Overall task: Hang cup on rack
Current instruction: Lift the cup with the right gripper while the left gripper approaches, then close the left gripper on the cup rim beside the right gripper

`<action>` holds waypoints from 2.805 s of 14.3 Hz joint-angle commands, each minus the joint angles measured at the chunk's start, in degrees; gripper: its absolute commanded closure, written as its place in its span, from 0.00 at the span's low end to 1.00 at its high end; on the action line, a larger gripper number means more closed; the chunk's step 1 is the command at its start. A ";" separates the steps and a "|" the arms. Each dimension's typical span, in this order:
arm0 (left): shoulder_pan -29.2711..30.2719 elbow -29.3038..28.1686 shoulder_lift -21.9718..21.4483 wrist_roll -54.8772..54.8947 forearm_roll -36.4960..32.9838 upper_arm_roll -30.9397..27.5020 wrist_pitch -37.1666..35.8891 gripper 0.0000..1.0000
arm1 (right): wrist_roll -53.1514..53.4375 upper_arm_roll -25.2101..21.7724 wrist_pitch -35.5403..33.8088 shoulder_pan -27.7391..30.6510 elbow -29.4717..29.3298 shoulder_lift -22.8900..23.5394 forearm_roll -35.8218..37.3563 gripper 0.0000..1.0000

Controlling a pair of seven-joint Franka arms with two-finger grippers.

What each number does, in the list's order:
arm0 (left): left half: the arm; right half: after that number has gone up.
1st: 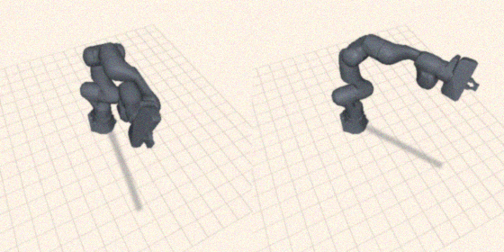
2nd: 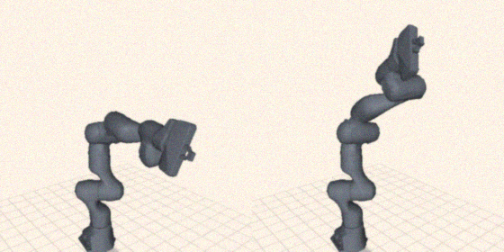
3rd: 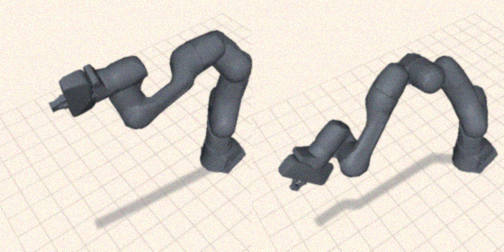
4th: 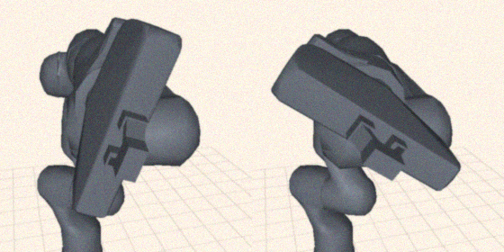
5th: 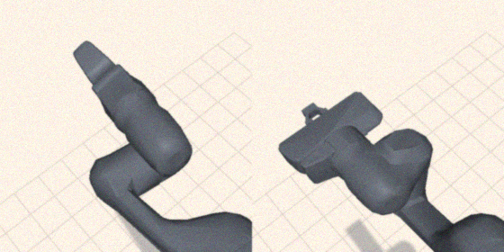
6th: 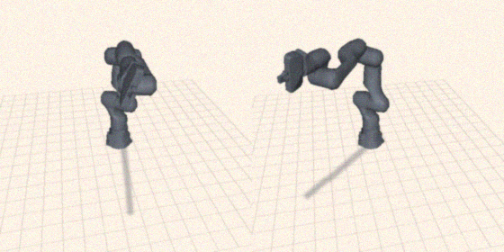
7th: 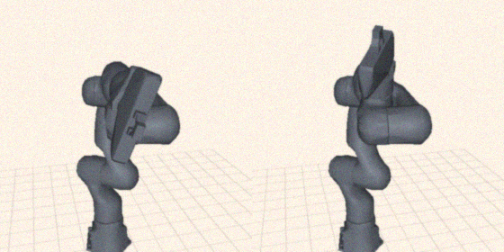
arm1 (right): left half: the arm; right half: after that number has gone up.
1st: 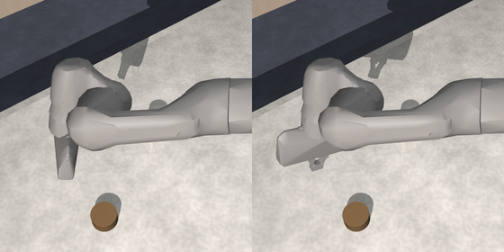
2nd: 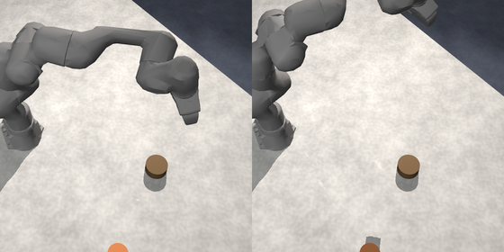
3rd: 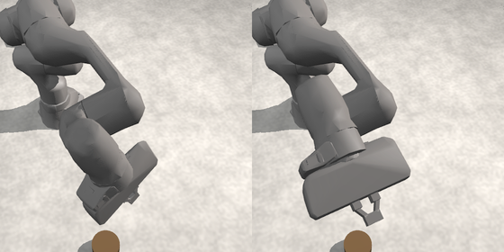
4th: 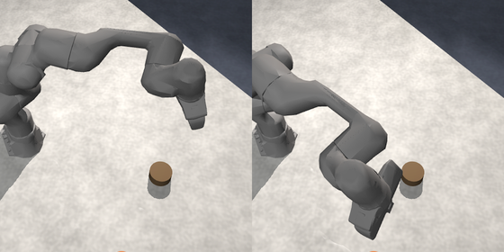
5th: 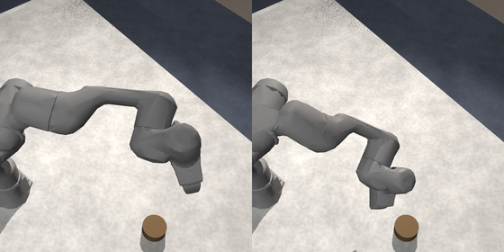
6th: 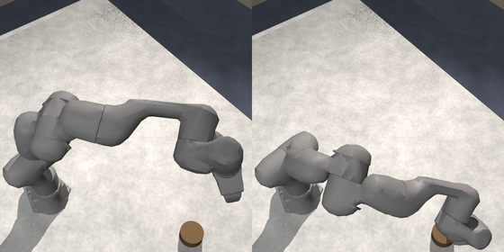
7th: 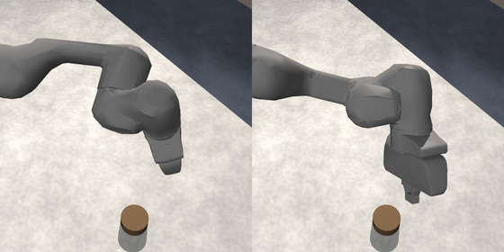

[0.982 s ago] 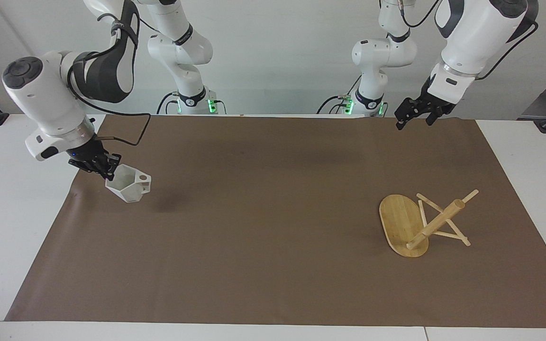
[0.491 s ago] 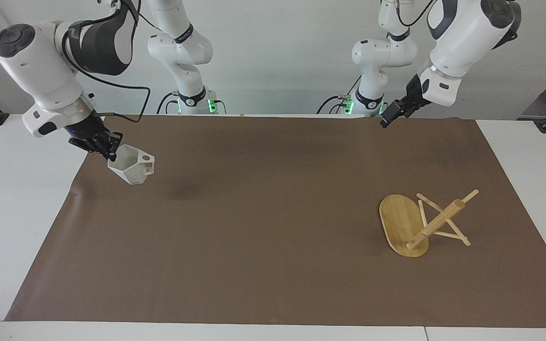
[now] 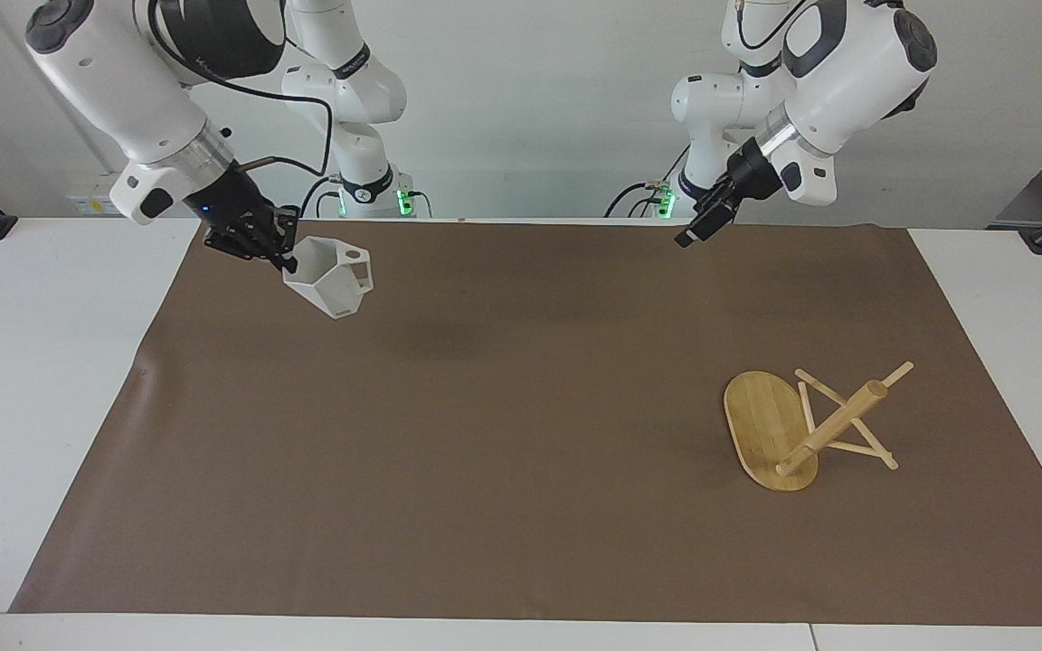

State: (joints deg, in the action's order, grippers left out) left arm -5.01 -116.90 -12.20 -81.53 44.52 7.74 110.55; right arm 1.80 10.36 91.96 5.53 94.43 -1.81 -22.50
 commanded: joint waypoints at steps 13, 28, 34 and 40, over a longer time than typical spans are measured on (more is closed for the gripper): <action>-4.66 0.18 4.56 -11.37 13.22 -0.36 0.49 0.00 | 26.07 11.35 13.50 -8.60 2.86 -2.33 -15.99 1.00; -0.17 1.67 4.56 -13.31 13.22 -0.62 -2.10 0.00 | 27.74 11.43 24.50 -11.86 4.26 -0.74 -16.26 1.00; -0.87 2.82 4.73 -13.75 16.12 -0.45 -0.42 0.00 | 27.74 11.43 24.41 -12.48 4.44 -0.74 -16.35 1.00; -0.44 2.46 4.20 -11.82 15.25 -0.62 -2.70 0.00 | 27.74 11.35 24.32 -12.56 4.44 -0.74 -16.35 1.00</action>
State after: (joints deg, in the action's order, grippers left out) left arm -5.56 -114.95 -7.49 -93.63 58.87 7.01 109.44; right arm 28.75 21.41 115.37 -6.89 98.07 -2.30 -37.18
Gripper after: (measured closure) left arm 0.000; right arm 0.930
